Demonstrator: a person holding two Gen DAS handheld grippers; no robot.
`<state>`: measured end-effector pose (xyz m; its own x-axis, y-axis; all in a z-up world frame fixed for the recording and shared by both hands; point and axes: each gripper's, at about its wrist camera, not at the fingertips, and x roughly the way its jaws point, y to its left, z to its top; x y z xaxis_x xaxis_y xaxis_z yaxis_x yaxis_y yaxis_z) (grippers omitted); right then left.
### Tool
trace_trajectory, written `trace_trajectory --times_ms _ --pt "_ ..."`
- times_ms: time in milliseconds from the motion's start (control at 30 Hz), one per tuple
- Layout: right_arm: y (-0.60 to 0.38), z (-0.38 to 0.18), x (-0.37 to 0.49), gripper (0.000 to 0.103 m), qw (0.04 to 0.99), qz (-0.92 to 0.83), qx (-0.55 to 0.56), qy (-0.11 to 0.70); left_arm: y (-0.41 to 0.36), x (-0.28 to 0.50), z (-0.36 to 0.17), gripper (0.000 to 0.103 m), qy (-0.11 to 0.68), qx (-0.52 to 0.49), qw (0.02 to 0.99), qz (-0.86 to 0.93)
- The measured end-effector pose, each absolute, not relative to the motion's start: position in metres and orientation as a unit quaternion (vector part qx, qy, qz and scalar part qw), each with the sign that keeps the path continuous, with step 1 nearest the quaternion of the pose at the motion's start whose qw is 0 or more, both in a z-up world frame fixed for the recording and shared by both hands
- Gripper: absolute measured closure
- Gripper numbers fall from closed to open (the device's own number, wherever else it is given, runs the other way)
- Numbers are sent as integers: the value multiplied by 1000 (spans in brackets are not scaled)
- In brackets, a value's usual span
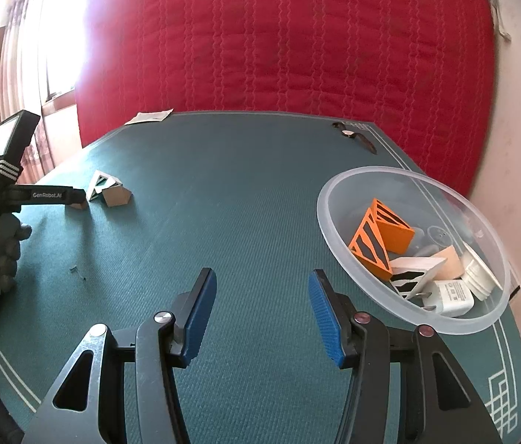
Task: Organize rigid objects
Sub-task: 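Grasp the long tan rectangular block with the left gripper, then grasp the small tan block with the right gripper while the left holds the long block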
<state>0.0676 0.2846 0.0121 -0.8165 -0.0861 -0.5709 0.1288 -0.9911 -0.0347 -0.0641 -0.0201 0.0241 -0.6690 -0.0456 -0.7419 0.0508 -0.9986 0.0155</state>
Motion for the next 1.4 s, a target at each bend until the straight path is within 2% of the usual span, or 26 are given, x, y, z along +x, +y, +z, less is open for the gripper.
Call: trace_trajectory --times_ms 100,267,433,900,1133,1400 --pt "283 11 68 49 59 -951 300 37 -22 -67 21 2 11 416 20 -909" --pt "281 10 68 49 63 -949 306 36 -20 -67 19 15 13 424 -5 -906" --pt "279 10 67 49 64 -947 311 36 -13 -63 21 38 2 412 -26 -911" --pt "255 5 43 49 118 -925 361 3 -17 -52 26 39 -2 398 -35 -917" --pt "210 6 8 49 164 -909 383 -10 -28 -39 29 39 -16 388 -39 -921" --pt "150 3 -28 49 187 -900 392 15 -41 -31 31 39 -9 380 -49 -923"
